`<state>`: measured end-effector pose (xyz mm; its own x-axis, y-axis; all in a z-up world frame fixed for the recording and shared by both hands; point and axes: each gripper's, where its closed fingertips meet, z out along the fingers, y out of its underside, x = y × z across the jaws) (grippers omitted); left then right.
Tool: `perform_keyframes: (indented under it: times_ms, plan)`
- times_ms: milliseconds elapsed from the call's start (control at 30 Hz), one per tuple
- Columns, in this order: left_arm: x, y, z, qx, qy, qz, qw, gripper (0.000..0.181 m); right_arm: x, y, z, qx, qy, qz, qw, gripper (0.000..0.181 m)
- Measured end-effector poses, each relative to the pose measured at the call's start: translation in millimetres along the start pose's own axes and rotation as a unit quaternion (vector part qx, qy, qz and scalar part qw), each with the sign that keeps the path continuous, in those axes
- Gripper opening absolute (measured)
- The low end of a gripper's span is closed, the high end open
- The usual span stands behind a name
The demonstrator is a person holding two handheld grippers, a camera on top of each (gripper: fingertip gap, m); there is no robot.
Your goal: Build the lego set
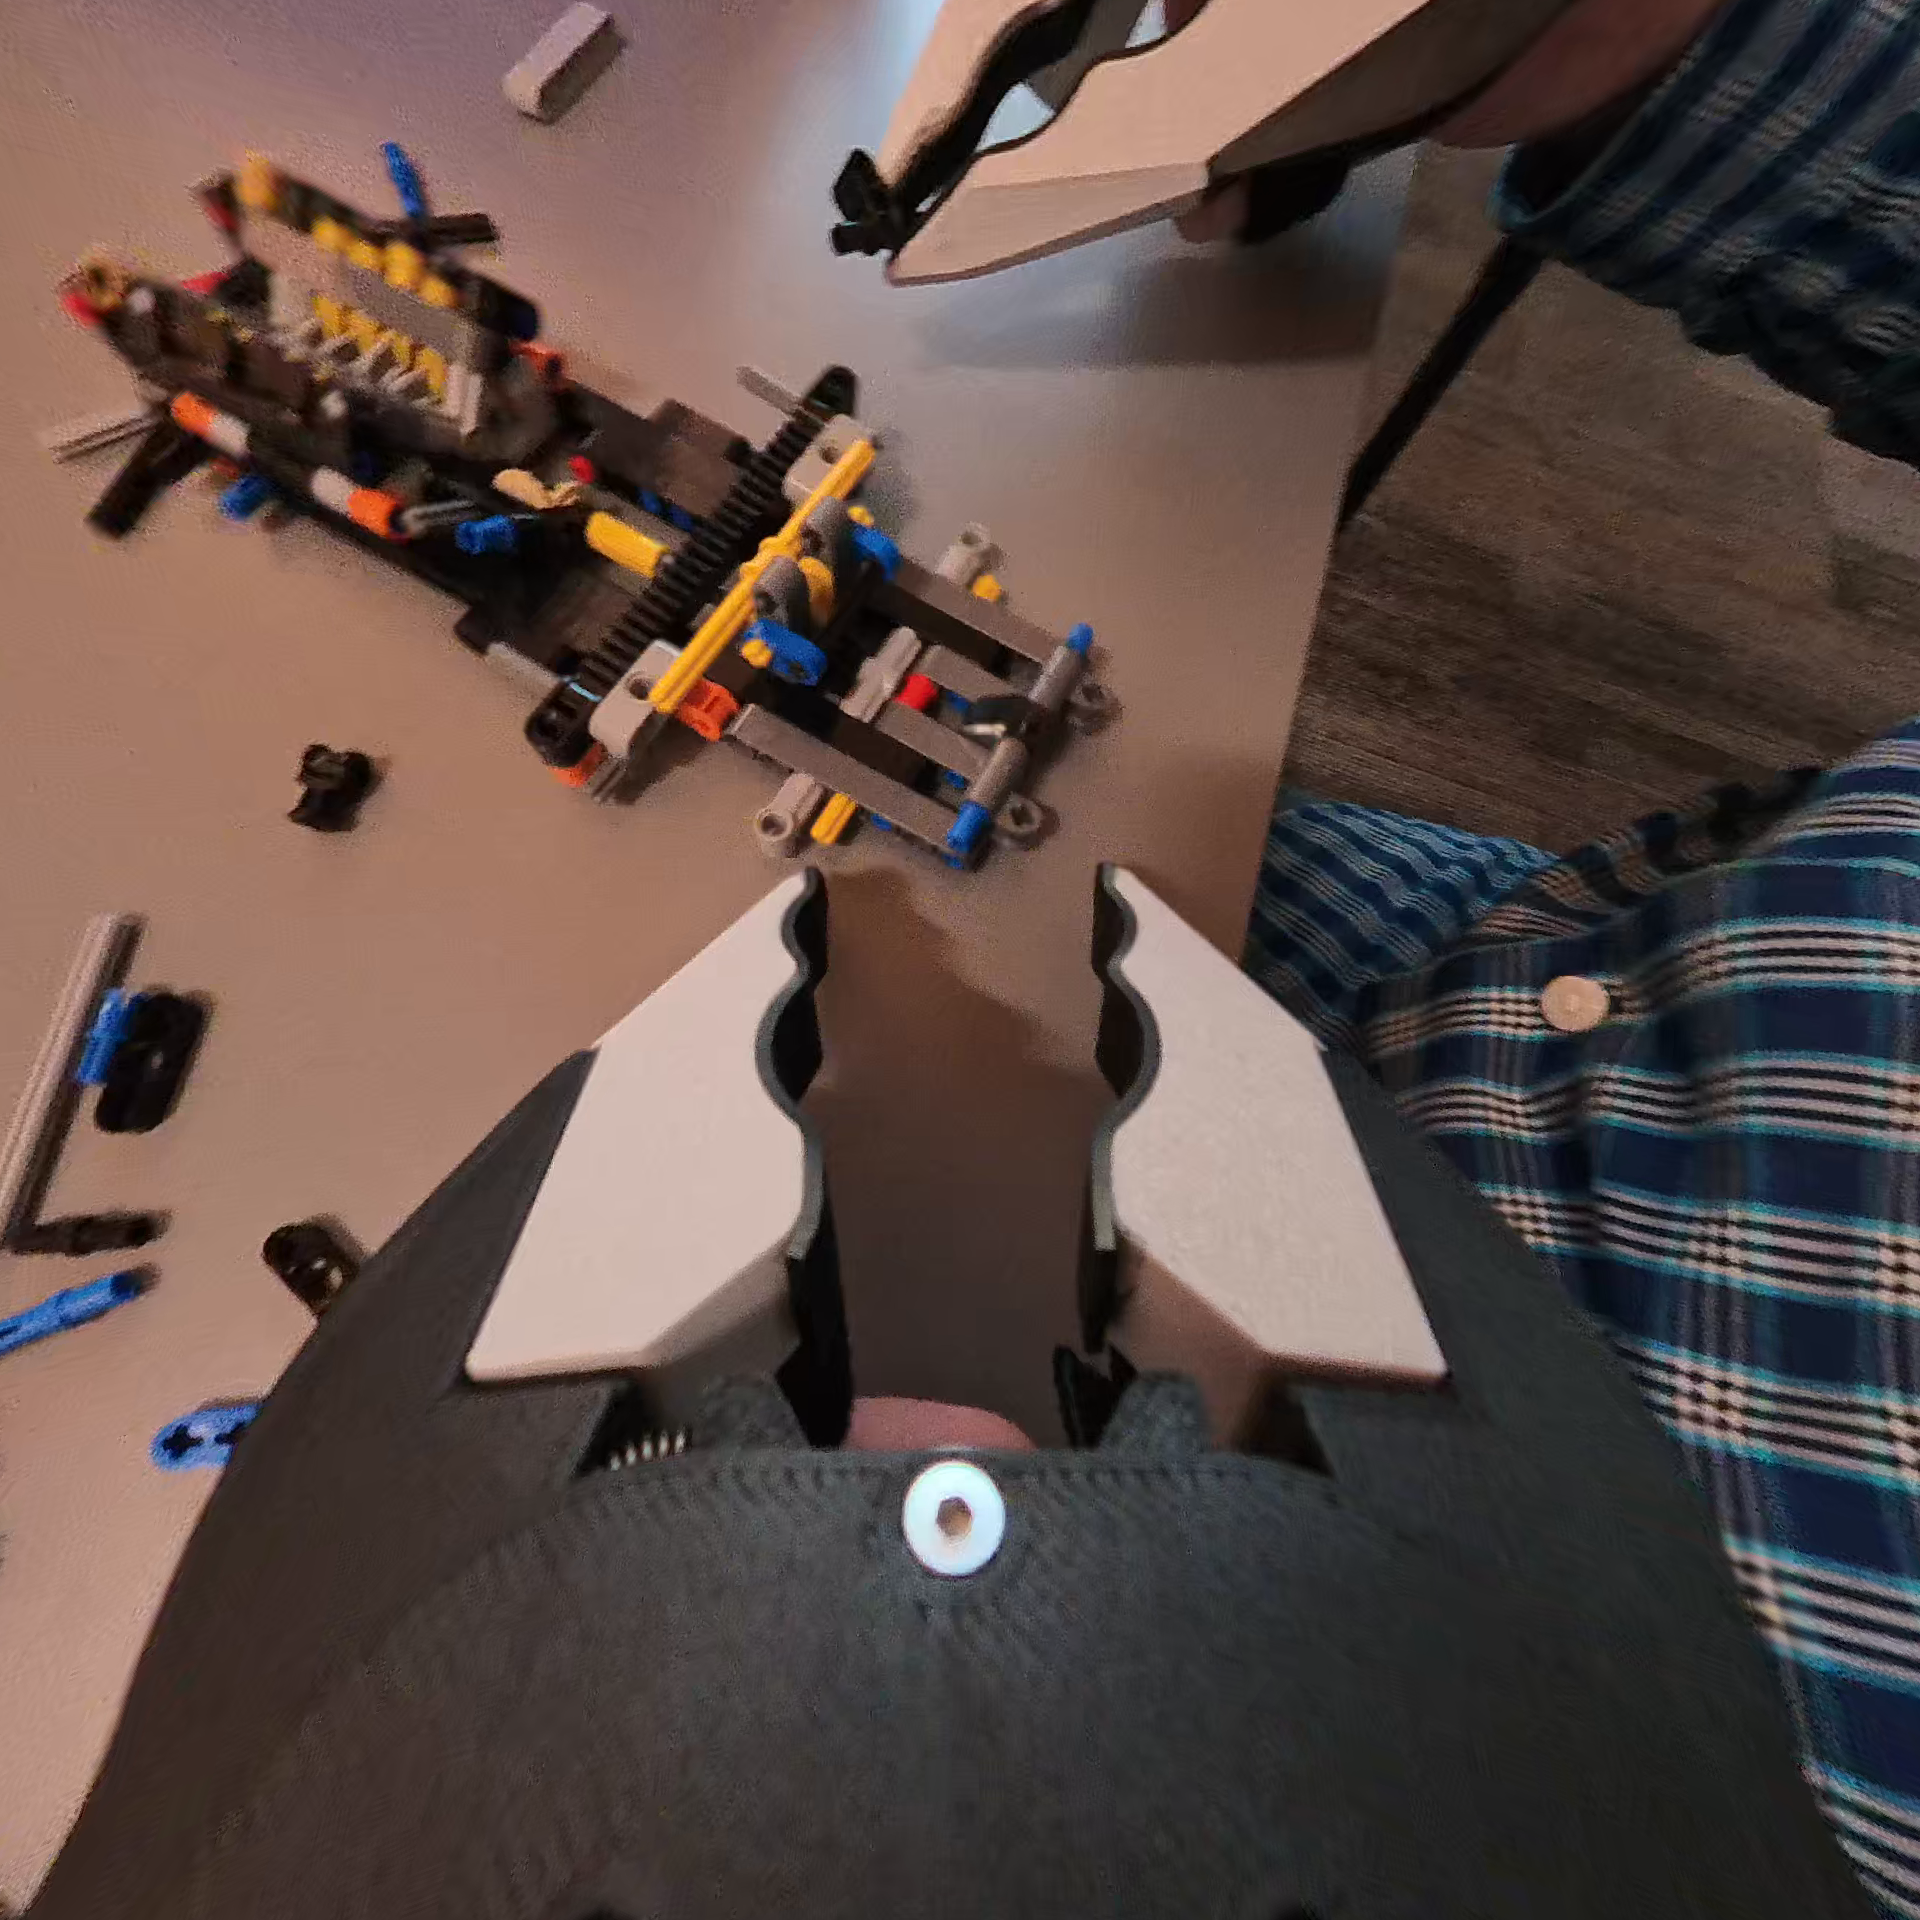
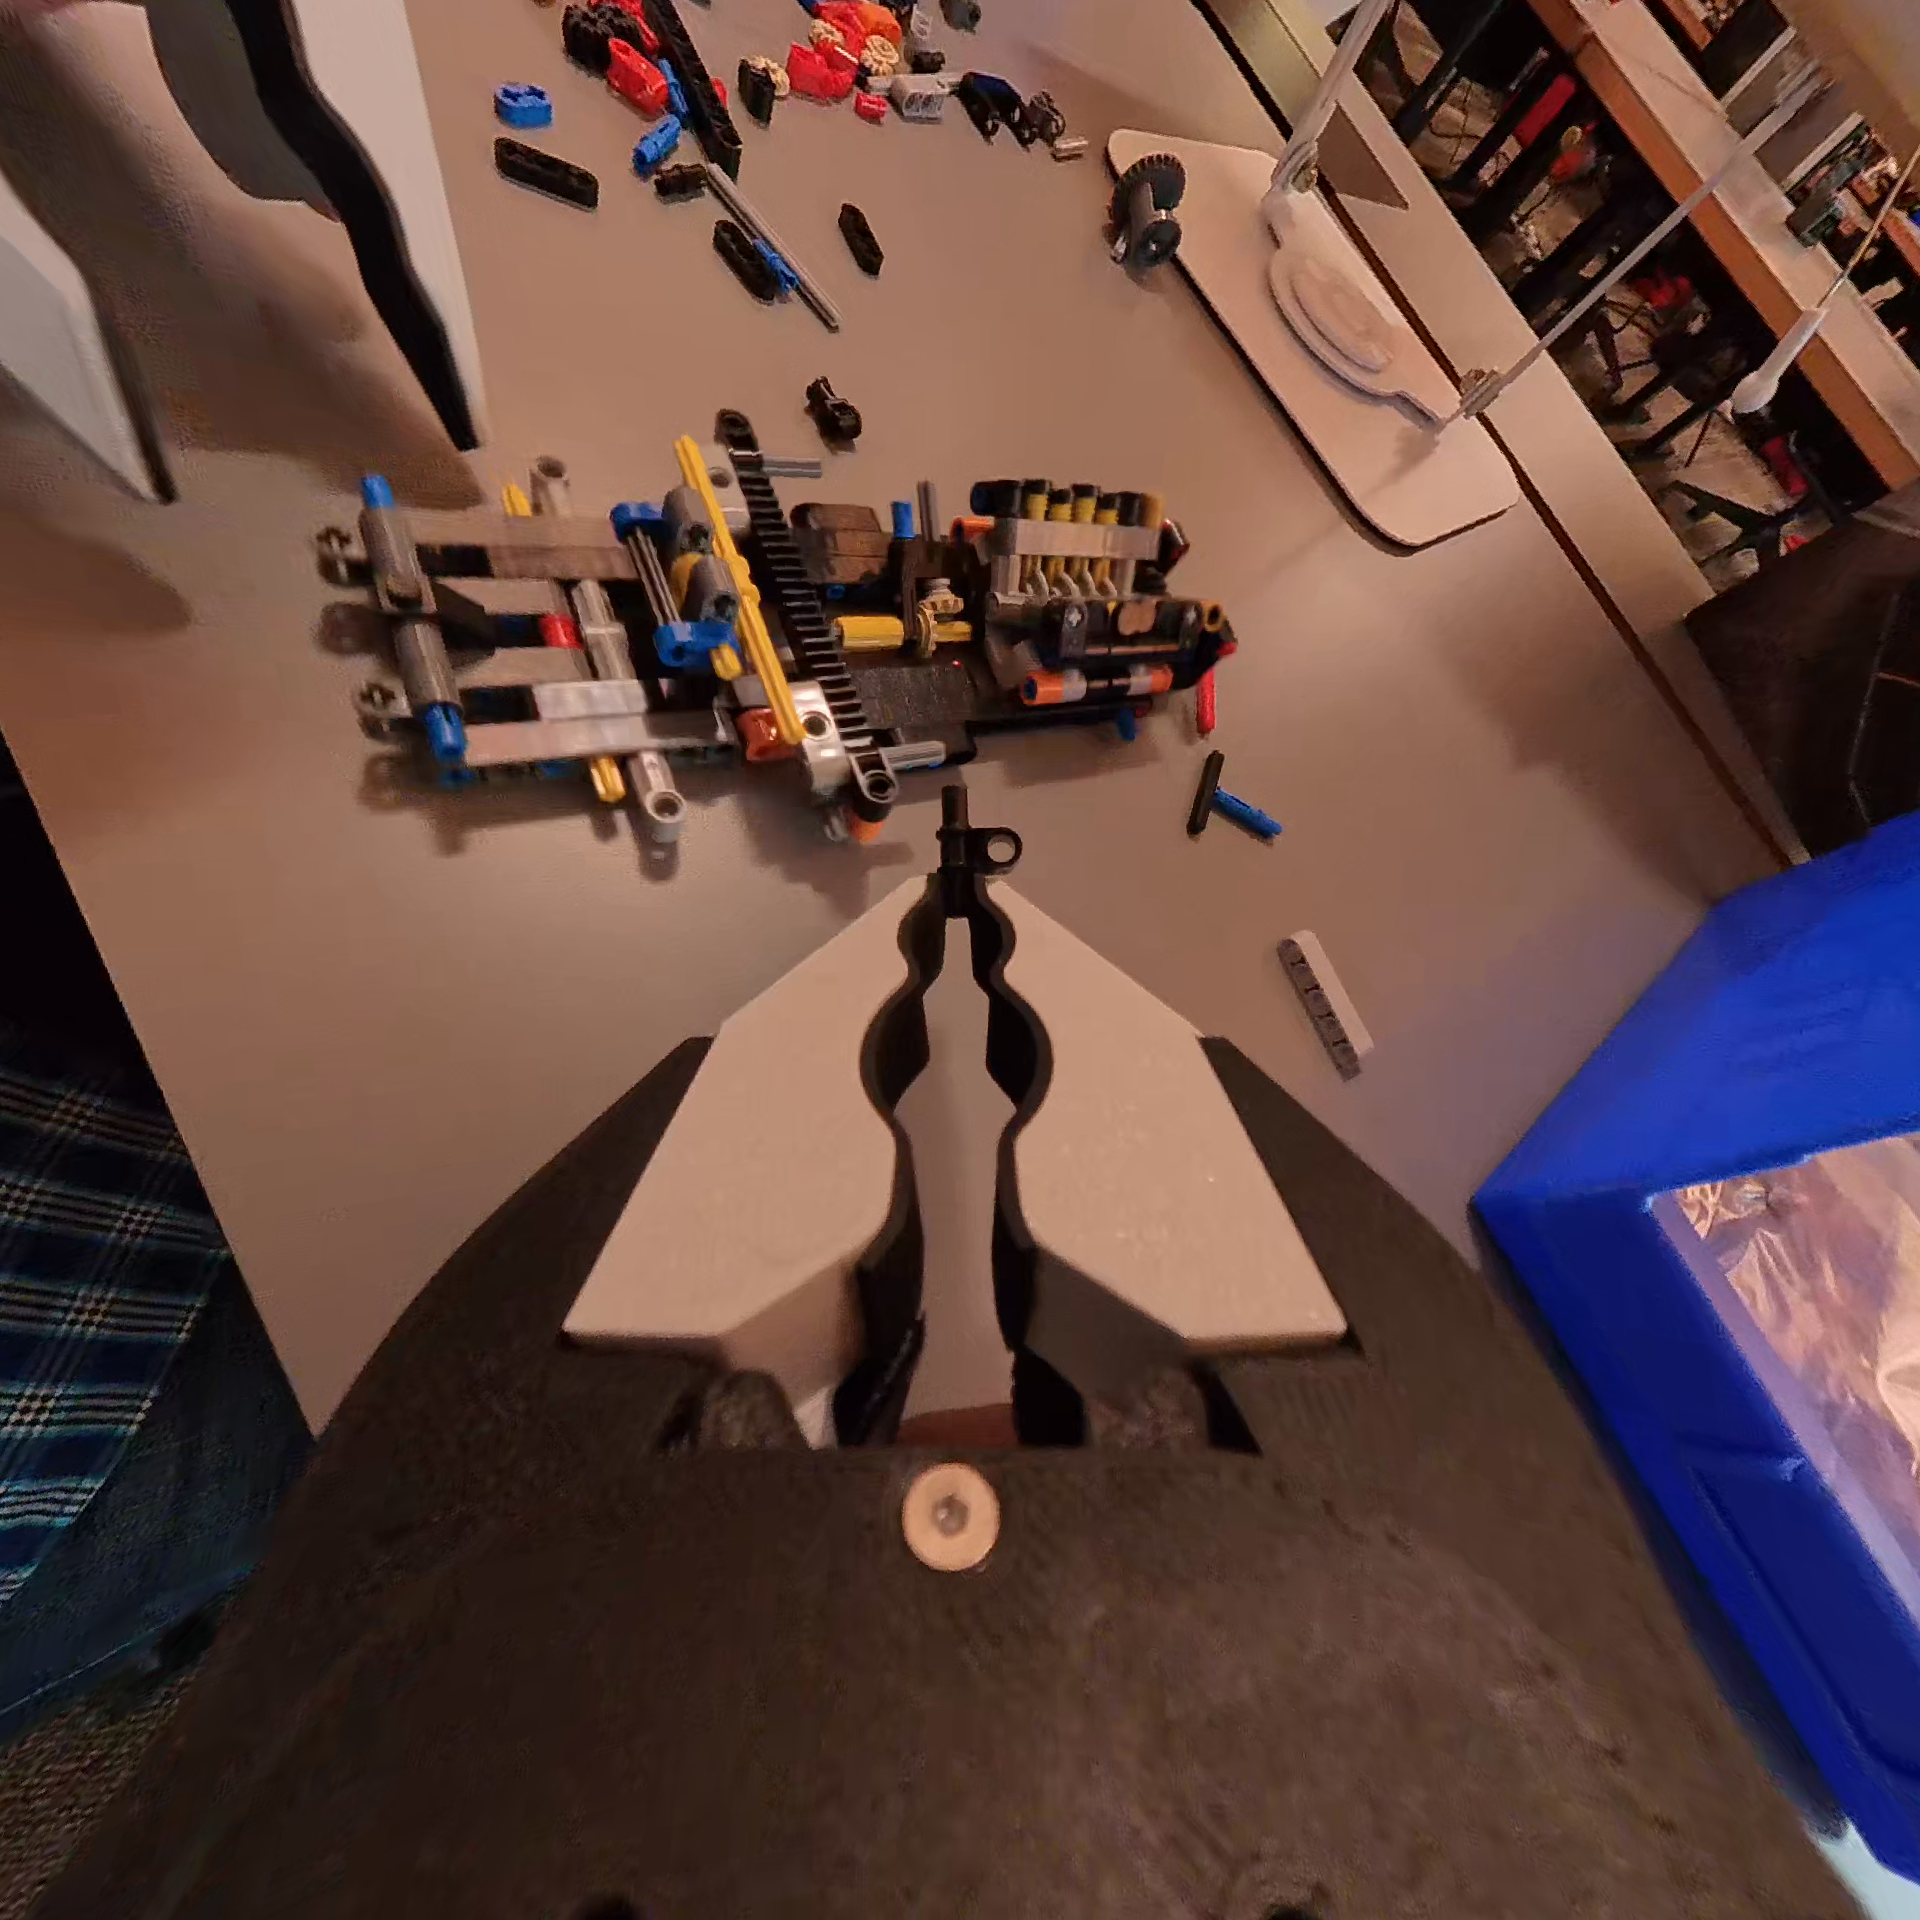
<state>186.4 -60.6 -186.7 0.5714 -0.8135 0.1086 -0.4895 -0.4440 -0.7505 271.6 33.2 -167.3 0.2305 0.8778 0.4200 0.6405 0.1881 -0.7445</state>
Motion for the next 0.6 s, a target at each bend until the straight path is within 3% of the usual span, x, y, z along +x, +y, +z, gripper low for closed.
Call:
perform_keyframes:
  times_ms: [33, 267, 600]
  plan:
    - [3.9, -0.1, 0.1, 0.0, 0.011, 0.007, 1.0, 0.05, 0.2, -0.3, 0.5, -0.001, -0.001, 0.001, 1.0, 0.002]
    - [-8.0, -7.0, -10.2, 0.018, 0.007, 0.029, 0.999, 0.051, 2.2, -6.5, 4.2, -0.005, -0.004, -0.001, 1.0, 0.002]
    - [-54.1, -34.3, -23.7, 0.077, -0.042, 0.036, 0.996, 0.03, -0.7, -48.7, 13.8, 0.015, 0.003, -0.082, 0.997, 0.001]
